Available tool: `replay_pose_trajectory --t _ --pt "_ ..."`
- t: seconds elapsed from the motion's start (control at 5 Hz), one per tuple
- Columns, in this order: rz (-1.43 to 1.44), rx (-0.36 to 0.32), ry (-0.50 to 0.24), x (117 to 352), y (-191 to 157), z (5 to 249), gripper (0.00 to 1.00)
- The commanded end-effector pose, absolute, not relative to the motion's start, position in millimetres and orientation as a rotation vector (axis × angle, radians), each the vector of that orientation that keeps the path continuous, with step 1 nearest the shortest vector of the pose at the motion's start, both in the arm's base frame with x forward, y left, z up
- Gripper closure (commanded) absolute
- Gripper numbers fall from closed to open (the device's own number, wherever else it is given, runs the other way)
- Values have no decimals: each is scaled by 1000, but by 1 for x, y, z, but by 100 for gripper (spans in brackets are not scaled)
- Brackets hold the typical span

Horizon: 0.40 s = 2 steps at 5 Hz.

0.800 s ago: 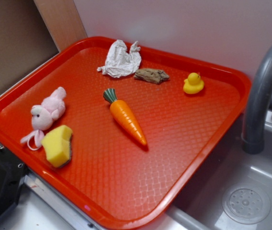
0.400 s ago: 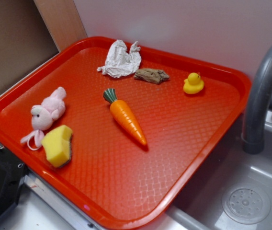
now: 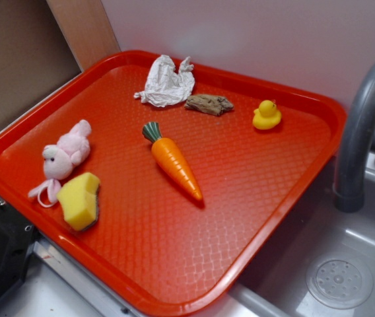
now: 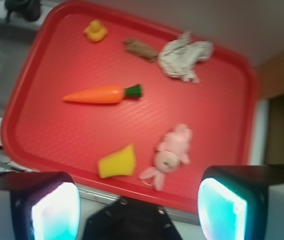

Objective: Grab the carrot.

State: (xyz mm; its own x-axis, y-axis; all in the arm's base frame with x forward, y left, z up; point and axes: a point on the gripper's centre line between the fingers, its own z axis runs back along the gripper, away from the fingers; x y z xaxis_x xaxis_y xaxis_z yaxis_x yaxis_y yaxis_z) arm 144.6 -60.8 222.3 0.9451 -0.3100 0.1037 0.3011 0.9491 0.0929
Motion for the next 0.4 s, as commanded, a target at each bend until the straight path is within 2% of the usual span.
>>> replay_pose_trajectory --t 0.0,0.2 --pt "153 80 -105 191 -116 208 0" --pt "403 75 -64 209 -121 192 0"
